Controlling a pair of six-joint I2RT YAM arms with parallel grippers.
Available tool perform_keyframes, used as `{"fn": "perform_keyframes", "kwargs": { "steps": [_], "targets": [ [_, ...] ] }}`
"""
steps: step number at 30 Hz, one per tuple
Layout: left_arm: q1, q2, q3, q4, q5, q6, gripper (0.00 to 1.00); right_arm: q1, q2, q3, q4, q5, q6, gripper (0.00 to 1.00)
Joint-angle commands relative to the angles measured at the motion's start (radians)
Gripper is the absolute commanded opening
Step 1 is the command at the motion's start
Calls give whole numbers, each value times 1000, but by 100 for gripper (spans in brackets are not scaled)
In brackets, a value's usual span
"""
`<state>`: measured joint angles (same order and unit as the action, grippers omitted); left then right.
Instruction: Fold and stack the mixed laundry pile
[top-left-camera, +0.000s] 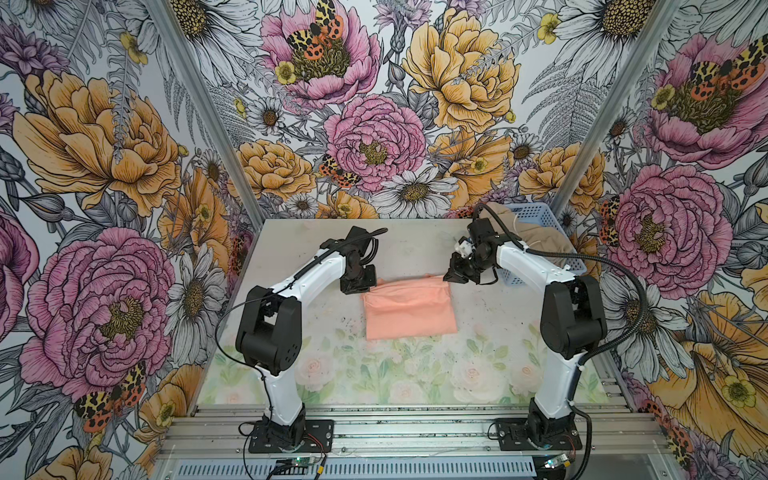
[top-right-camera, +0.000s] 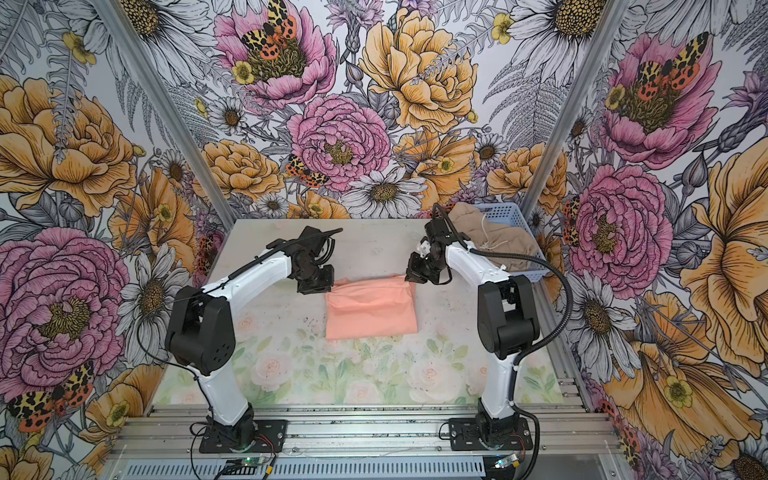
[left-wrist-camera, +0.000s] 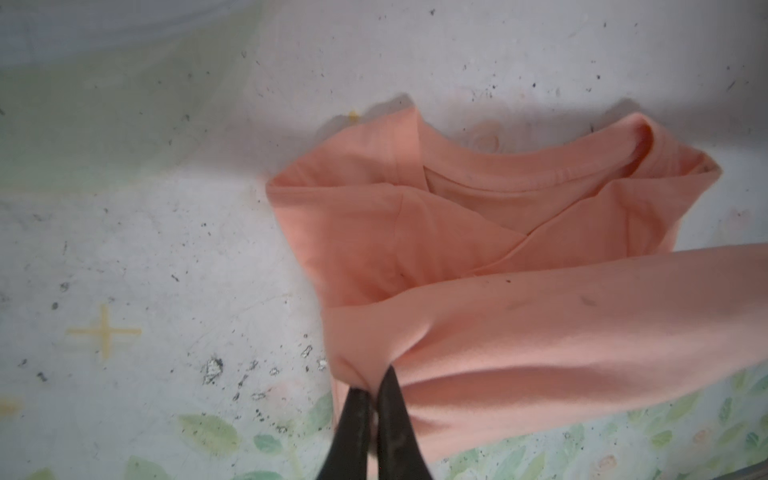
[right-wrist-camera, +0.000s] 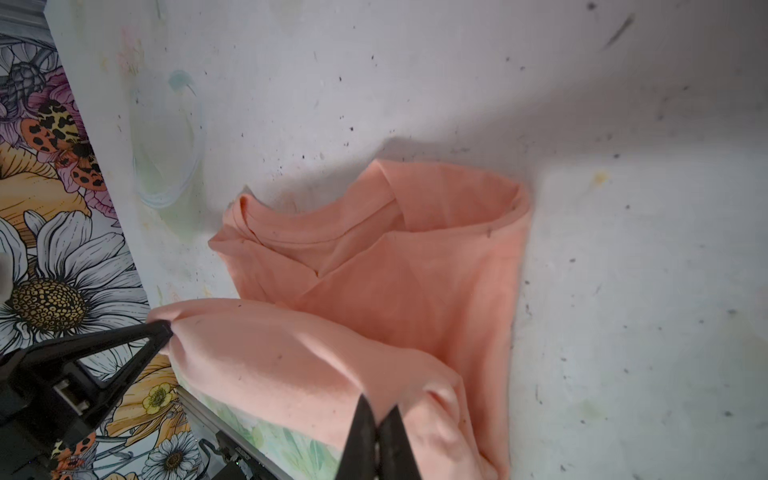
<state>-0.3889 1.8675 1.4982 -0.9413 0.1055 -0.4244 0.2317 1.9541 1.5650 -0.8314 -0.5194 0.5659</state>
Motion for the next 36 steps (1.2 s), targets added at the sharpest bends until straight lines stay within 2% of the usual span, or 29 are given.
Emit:
{"fn": "perform_keyframes", "kwargs": {
  "steps": [1, 4, 5, 6, 8, 9, 11, 17, 20, 26, 31, 36],
  "targets": [
    [26, 47, 60, 16, 7, 50, 0, -21, 47, 68, 26, 12, -17, 0],
    [43, 83, 93, 15, 1, 59, 1, -32, 85, 95, 26, 25, -10, 0],
    [47, 89, 98, 15, -3, 58, 17, -34, 95, 106, 26, 30, -9, 1],
    [50, 91, 100, 14, -13, 56, 34, -35, 102, 116, 26, 32, -10, 14],
    [55, 73, 91, 13, -48, 45, 56, -34, 103, 136, 26, 37, -15, 31],
    [57, 60, 86, 13, -68, 40, 63, -34, 92, 142, 25, 51, -18, 37],
    [57, 26, 73, 13, -105, 25, 70, -33, 61, 146, 26, 88, -24, 43],
    [1, -82, 38, 14, -143, -14, 74, 8, -29, 83, 29, 109, -35, 46],
    [-48, -79, 35, 20, -149, -27, 74, 49, -26, 47, 47, 99, -35, 45],
    [-80, 47, 46, 99, -89, -32, 73, 95, 66, 71, 90, 107, -53, 44],
    [-66, 148, 86, 137, -105, -14, 72, 91, 154, 102, 87, 149, -84, 43],
    [-44, 200, 57, 171, -132, -15, 72, 88, 195, 85, 89, 203, -88, 41]
  ]
}}
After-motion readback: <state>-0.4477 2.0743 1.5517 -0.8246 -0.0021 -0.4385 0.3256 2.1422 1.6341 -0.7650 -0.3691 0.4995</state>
